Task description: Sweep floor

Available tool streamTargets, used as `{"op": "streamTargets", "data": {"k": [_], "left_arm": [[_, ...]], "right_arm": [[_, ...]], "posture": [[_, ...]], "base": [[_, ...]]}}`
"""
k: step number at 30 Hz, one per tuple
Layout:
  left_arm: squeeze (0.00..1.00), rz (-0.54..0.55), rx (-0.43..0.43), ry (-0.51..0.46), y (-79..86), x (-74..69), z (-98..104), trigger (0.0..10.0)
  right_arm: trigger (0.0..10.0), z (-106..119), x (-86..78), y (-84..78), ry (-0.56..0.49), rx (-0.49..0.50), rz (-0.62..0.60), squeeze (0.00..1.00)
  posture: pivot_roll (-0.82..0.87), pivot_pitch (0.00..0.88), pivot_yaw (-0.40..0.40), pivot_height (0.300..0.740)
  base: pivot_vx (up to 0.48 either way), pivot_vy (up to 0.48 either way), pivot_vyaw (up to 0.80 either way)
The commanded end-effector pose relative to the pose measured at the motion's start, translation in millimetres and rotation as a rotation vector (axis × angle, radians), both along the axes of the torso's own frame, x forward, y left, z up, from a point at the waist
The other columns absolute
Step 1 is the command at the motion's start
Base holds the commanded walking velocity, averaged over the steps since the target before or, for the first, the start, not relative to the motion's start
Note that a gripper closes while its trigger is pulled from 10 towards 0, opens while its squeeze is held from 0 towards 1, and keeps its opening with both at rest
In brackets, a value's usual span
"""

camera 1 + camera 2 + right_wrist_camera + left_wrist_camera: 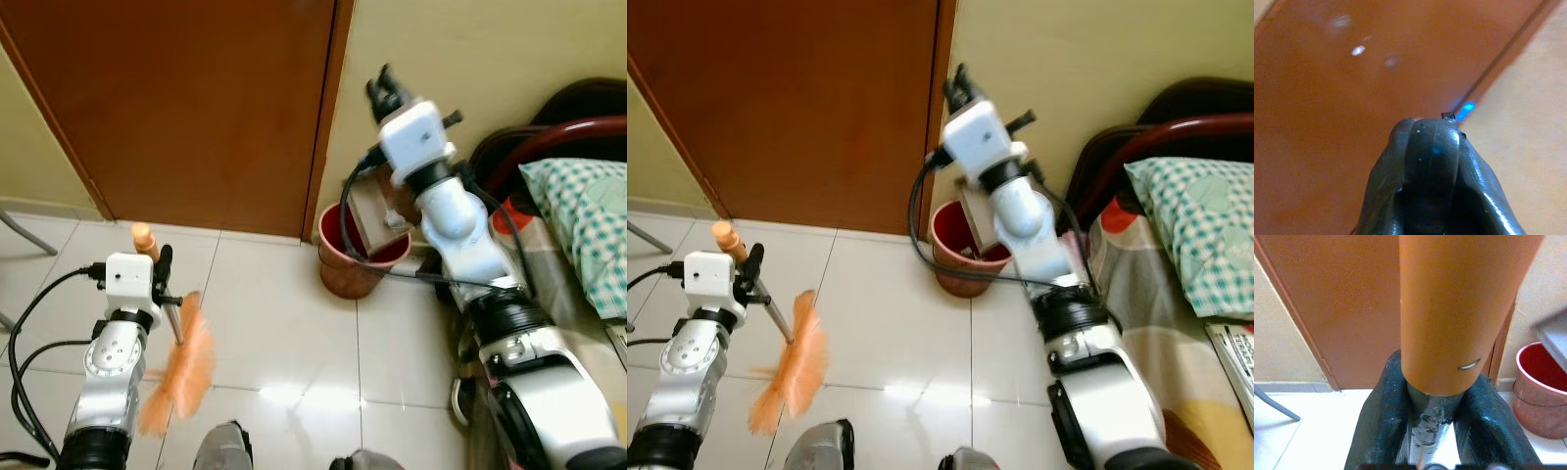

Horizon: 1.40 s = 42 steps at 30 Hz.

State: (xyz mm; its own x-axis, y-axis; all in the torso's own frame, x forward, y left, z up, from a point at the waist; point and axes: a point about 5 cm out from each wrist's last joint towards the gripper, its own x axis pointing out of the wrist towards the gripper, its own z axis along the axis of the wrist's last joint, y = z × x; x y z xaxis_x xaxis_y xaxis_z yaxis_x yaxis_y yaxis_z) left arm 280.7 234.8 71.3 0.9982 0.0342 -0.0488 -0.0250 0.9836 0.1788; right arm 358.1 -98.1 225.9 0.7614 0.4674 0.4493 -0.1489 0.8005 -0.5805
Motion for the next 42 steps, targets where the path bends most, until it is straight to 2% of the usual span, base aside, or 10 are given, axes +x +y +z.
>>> {"op": "streamTargets", "data": {"k": [1,4,11,17,18,26,29,35,38,42], "left_arm": [[0.00,-0.025,-0.036,0.061,-7.6,-0.6,-11.8,10.0],[0.00,-0.021,-0.034,0.059,-6.6,1.1,-10.8,10.0],[0.00,-0.018,-0.039,0.057,-9.1,0.0,-12.5,10.0],[0.00,-0.016,-0.038,0.056,-8.8,1.1,-12.7,10.0],[0.00,-0.013,-0.033,0.052,-7.7,1.9,-11.3,10.0],[0.00,-0.004,-0.020,0.043,-5.0,3.6,-8.8,10.0],[0.00,-0.005,-0.018,0.044,-4.4,2.8,-9.3,10.0],[0.00,-0.020,0.001,0.052,-7.5,-0.3,-12.0,10.0],[0.00,-0.039,0.015,0.086,-9.9,-5.7,-18.5,10.0],[0.00,-0.050,0.012,0.103,-11.1,-13.4,-23.7,10.0]], "right_arm": [[10.0,3.8,-5.9,12.3,-0.050,-0.061,0.089,0.00],[10.0,-4.6,-11.4,21.9,-0.078,-0.140,0.129,0.00],[10.0,0.7,-15.2,25.6,-0.147,-0.142,0.146,0.00],[10.0,36.8,-16.6,32.1,-0.216,0.026,0.165,0.00],[10.0,54.5,-22.3,40.5,-0.240,0.104,0.205,0.00],[10.0,68.3,-31.1,59.3,-0.157,0.277,0.336,0.00],[10.0,59.8,-31.0,60.7,-0.090,0.316,0.348,0.00],[10.0,17.3,-31.5,54.5,0.148,0.426,0.315,0.00],[10.0,-21.6,-35.5,41.5,0.287,0.472,0.232,0.00],[10.0,-56.5,-45.5,22.1,0.378,0.482,0.122,0.00]], "posture": [[0.01,0.039,-0.079,0.740],[0.01,0.037,-0.082,0.740],[0.02,0.031,-0.085,0.740],[0.02,0.027,-0.085,0.740],[0.02,0.027,-0.085,0.740],[0.03,0.025,-0.080,0.740],[0.03,0.027,-0.081,0.740],[0.03,0.029,-0.082,0.740],[0.04,0.031,-0.081,0.740],[0.04,0.033,-0.078,0.740]], "base": [[0.000,0.000,0.00],[0.000,0.000,0.00],[0.000,0.000,0.00],[0.000,0.000,0.00],[0.000,0.000,0.00],[0.000,0.000,0.00],[0.000,0.000,0.00],[0.000,0.000,0.00],[0.000,0.000,0.00],[0.000,0.000,0.00]]}}
